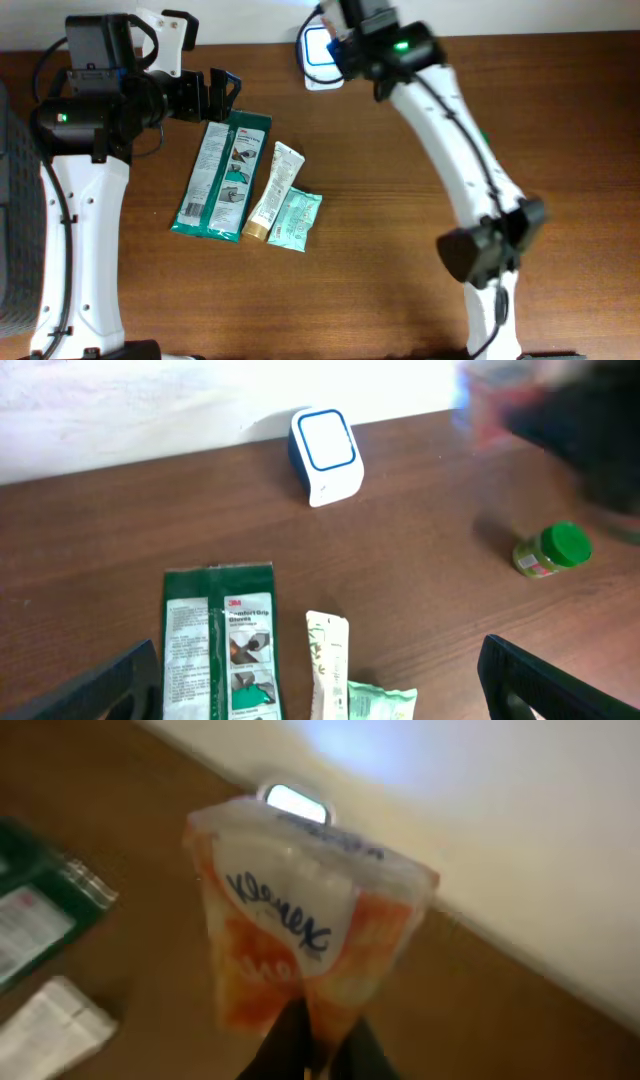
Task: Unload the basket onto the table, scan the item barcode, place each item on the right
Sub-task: 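Present the tissue pack to the scanner with the right gripper, then place the tissue pack at the right side and release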
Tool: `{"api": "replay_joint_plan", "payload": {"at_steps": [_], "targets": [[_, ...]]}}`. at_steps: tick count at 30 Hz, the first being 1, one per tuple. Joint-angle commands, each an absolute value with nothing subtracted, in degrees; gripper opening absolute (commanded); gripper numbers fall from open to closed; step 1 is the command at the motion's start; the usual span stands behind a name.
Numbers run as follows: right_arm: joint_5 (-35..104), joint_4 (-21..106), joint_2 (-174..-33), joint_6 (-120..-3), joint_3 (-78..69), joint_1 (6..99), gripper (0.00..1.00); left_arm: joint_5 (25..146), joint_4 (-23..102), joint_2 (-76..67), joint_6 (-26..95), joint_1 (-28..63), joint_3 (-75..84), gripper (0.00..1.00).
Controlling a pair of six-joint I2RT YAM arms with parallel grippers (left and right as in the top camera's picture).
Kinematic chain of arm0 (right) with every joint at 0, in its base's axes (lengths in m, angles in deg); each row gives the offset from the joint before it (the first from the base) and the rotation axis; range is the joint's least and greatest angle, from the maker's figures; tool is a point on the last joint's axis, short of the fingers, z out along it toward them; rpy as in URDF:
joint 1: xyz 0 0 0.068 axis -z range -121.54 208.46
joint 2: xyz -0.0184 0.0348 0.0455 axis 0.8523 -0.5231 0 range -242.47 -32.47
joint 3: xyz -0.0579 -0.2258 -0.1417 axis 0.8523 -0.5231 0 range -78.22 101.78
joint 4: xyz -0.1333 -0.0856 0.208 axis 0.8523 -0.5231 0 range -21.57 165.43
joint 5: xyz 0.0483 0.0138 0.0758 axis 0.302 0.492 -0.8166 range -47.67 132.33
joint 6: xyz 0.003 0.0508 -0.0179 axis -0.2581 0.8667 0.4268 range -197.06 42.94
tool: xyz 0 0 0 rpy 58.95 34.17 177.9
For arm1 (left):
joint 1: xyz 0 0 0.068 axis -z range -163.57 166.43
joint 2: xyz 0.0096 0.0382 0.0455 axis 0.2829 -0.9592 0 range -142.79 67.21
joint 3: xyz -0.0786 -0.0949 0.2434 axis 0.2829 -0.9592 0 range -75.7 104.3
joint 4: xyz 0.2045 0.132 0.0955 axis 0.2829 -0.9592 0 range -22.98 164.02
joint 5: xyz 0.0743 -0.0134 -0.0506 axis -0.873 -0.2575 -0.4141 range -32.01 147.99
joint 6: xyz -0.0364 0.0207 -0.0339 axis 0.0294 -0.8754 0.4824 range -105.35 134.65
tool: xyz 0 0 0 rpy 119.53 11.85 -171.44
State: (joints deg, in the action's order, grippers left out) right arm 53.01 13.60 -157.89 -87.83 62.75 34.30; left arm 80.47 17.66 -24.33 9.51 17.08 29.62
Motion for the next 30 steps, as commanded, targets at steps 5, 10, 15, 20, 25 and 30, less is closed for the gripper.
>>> {"api": "replay_joint_plan", "payload": {"at_steps": [5, 10, 15, 20, 25, 30], "targets": [[45.53, -13.54, -159.68, -65.97, 59.8, 40.02, 0.04, 80.91, 17.73, -23.94, 8.35, 17.12, 30.21, 0.99], [46.23, -10.0, -160.14, -65.55, 41.83, 43.94, 0.05, 80.93, 17.73, -23.94, 8.35, 17.12, 30.21, 0.99], [51.76, -7.27, -160.14, -62.06, 28.56, 48.98, 0.04, 80.93, 17.73, -23.94, 8.35, 17.12, 30.21, 0.99], [48.66, -9.19, -160.12, -64.0, 28.24, 51.67, 0.31, 80.89, 17.73, -23.94, 8.35, 17.12, 30.21, 0.99], [38.75, -11.23, -160.08, -71.89, 34.66, 50.36, 0.44, 80.89, 17.73, -23.94, 8.35, 17.12, 30.21, 0.99], [17.03, -6.31, -160.16, -85.84, 43.08, 44.59, 0.75, 80.89, 17.73, -23.94, 8.35, 17.12, 30.21, 0.99]]}}
